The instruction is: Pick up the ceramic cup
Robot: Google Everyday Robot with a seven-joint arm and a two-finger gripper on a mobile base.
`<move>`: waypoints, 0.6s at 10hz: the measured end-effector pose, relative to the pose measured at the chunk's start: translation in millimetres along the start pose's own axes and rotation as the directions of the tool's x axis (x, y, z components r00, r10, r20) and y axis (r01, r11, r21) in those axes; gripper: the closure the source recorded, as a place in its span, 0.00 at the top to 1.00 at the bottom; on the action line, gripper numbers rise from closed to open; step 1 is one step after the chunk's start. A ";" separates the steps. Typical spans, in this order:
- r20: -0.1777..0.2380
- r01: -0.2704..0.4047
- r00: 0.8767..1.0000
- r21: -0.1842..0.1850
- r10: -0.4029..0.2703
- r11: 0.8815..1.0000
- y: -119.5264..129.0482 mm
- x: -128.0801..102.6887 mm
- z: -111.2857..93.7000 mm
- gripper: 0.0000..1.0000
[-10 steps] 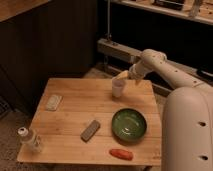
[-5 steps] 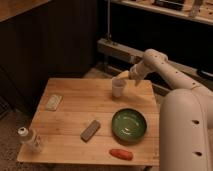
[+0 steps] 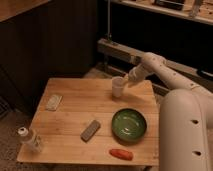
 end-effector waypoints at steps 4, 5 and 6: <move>-0.003 0.017 1.000 0.002 -0.017 1.000 -2.4 8.5 -2.9 0.14; -0.012 0.020 1.000 -0.003 -0.020 1.000 -0.9 12.9 -10.1 0.14; -0.007 0.017 1.000 -0.004 -0.017 1.000 -3.7 13.3 -21.6 0.14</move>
